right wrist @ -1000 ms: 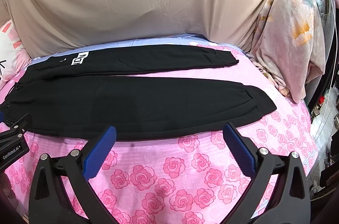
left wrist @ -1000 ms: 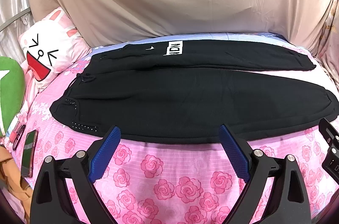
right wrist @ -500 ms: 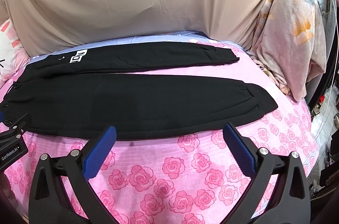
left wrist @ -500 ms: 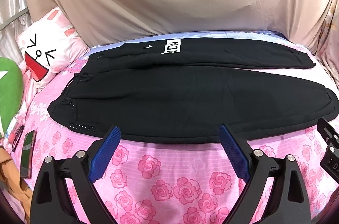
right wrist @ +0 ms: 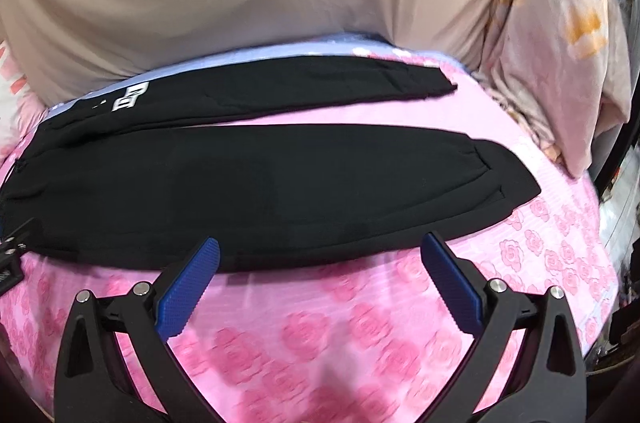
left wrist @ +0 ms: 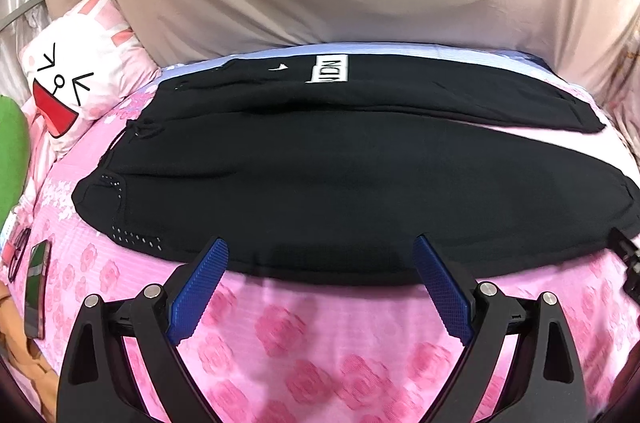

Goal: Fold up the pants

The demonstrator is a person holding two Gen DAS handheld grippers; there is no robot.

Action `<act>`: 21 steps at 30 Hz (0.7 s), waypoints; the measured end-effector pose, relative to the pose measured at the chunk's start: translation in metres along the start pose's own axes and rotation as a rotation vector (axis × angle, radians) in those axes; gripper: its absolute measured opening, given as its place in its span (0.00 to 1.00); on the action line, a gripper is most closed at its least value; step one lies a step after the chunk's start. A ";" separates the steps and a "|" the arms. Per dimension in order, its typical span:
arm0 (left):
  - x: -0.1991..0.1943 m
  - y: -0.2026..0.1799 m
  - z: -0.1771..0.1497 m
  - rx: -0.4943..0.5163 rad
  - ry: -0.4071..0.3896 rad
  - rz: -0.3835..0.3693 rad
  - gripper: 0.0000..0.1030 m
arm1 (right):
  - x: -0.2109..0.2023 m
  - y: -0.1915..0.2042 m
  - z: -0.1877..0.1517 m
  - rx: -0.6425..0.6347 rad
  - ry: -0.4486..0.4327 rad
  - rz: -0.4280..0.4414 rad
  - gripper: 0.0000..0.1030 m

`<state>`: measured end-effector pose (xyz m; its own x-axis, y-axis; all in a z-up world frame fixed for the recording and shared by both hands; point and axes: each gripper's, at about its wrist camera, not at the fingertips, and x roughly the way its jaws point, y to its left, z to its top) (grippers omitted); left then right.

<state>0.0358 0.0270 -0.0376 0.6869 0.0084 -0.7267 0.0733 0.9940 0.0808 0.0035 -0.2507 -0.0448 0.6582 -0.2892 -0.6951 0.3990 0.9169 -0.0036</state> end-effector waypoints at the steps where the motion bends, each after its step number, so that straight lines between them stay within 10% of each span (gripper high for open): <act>1: 0.004 0.005 0.004 -0.010 -0.001 0.007 0.89 | 0.009 -0.011 0.007 0.018 0.009 -0.010 0.96; 21: 0.228 0.249 0.234 -0.362 0.119 0.147 0.88 | 0.242 -0.146 0.208 0.244 0.126 -0.097 0.96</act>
<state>0.3795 0.2513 -0.0237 0.5811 0.1449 -0.8009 -0.2933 0.9552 -0.0400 0.2373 -0.5112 -0.0632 0.5310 -0.3220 -0.7838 0.6082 0.7889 0.0879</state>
